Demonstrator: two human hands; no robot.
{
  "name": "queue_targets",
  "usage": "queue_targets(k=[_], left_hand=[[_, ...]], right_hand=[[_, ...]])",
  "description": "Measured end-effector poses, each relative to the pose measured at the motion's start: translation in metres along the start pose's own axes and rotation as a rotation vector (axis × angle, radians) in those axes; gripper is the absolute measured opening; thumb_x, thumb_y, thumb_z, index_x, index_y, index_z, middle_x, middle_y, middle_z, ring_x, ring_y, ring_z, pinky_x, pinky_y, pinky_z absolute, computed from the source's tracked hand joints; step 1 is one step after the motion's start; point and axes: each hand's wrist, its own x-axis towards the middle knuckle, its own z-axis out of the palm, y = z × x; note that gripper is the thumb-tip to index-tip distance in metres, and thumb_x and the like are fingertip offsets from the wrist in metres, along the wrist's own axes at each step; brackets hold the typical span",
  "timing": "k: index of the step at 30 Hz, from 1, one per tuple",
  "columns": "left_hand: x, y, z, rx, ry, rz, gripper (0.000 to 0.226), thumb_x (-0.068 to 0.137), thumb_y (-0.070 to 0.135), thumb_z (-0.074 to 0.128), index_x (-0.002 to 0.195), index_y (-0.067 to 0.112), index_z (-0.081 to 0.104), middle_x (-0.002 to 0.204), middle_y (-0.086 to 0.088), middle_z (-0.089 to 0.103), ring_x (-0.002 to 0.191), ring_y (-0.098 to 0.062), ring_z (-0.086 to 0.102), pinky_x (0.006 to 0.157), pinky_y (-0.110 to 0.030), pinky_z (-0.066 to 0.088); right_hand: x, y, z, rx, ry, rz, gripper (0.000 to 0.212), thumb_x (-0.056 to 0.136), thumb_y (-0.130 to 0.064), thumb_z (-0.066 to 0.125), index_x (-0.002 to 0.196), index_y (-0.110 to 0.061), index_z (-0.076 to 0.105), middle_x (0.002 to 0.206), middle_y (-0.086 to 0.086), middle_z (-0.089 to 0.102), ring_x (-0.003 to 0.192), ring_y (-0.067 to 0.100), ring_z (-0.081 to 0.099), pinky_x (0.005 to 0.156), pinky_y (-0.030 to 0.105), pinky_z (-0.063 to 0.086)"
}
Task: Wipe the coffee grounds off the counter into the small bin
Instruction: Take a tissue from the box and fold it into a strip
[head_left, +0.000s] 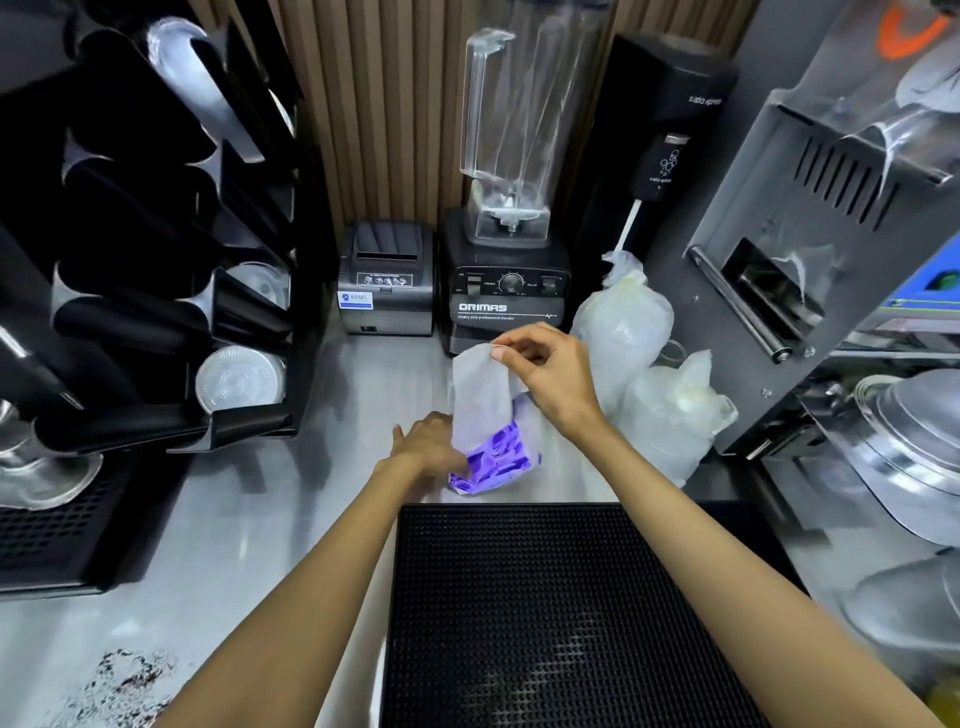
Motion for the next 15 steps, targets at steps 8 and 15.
queue_targets(k=[8, 15], left_hand=[[0.013, 0.005, 0.032, -0.254, 0.151, 0.131, 0.103, 0.06, 0.052, 0.08, 0.145, 0.026, 0.028, 0.152, -0.002, 0.027, 0.145, -0.019, 0.014, 0.116, -0.053, -0.009], [0.009, 0.011, 0.03, 0.12, 0.156, 0.116, 0.093, 0.065, 0.051, 0.076, 0.14, 0.014, 0.035, 0.148, -0.003, 0.035, 0.142, -0.016, 0.019, 0.115, -0.06, -0.006]], right_hand=[[-0.01, 0.023, -0.002, -0.088, -0.165, 0.072, 0.009, 0.079, -0.003, 0.072, 0.087, 0.0, 0.074, 0.091, 0.019, 0.072, 0.069, 0.01, 0.058, 0.072, 0.018, 0.047], [-0.008, 0.023, -0.015, 0.0, -0.056, 0.055, 0.009, 0.08, -0.004, 0.071, 0.088, -0.003, 0.073, 0.081, 0.002, 0.065, 0.069, -0.002, 0.057, 0.071, 0.011, 0.046]])
